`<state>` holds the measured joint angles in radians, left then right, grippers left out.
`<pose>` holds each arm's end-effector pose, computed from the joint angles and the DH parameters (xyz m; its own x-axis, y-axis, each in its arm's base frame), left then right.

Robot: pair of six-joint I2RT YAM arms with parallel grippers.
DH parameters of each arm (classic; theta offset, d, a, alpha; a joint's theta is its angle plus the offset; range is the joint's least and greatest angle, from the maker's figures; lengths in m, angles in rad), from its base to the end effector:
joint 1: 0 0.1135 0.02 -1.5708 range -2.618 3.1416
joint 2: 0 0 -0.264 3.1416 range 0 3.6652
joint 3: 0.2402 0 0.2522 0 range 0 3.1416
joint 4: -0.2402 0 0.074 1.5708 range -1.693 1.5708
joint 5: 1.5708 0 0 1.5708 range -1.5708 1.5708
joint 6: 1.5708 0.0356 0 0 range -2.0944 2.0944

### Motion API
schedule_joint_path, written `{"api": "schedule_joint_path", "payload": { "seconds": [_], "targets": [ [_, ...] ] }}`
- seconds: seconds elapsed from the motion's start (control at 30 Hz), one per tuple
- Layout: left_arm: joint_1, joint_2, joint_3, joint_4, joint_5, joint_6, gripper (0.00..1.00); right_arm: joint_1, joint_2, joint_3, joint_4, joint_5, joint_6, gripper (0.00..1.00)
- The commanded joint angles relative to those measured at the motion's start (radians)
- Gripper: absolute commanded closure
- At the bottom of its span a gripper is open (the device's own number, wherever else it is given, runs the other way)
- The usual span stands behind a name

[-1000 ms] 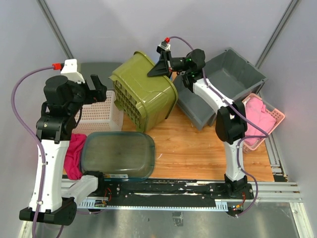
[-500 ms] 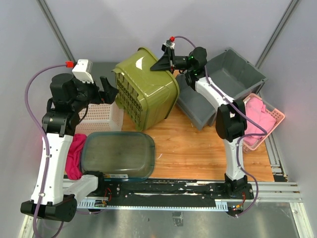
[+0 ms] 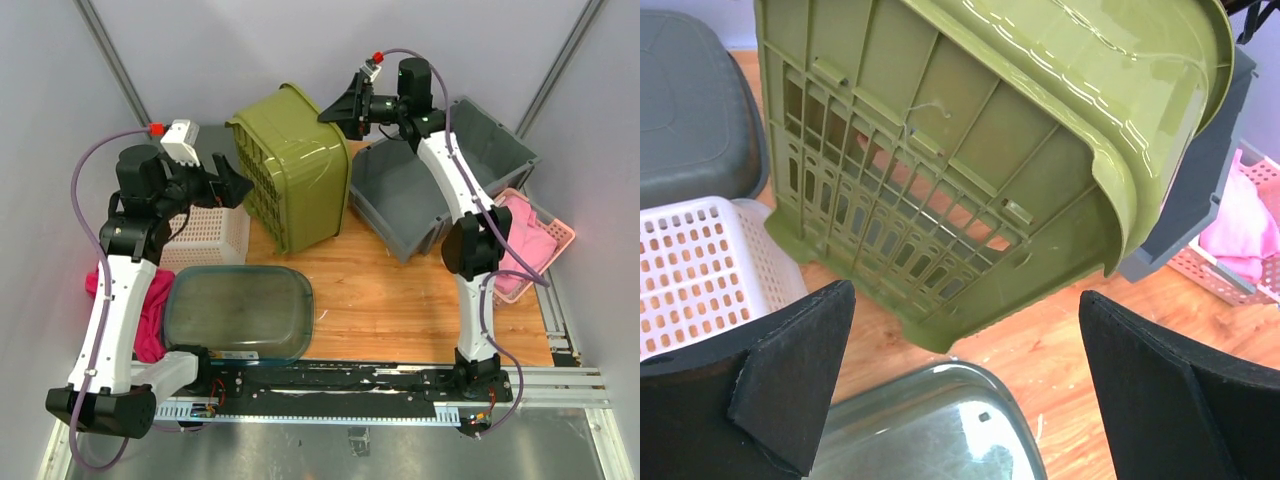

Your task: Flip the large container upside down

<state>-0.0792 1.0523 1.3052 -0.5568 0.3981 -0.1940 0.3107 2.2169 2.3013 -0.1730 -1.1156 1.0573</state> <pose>0.2115 -0.0306 0.4302 -0.3779 -0.1483 -0.9139 0.3759 0.8775 -0.2978 0.4732 0.1855 0.3968 -0.9004 0.1131 -0.4201 -0.4111 0.0948 0.9067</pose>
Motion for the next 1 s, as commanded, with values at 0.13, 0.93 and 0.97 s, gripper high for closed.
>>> {"api": "schedule_joint_path", "payload": {
  "seconds": [0.13,0.93,0.97],
  "targets": [
    [0.008,0.018,-0.030,0.108,0.107,-0.065,0.02,-0.031,-0.007,0.073,-0.499,0.340,-0.467,0.27],
    [-0.071,0.100,-0.095,0.247,0.169,-0.149,0.05,-0.206,-0.048,0.015,-0.624,0.541,-0.577,0.21],
    [-0.071,0.109,-0.094,0.251,0.161,-0.152,0.05,-0.211,-0.060,0.004,-0.621,0.536,-0.578,0.21]
  ]
}}
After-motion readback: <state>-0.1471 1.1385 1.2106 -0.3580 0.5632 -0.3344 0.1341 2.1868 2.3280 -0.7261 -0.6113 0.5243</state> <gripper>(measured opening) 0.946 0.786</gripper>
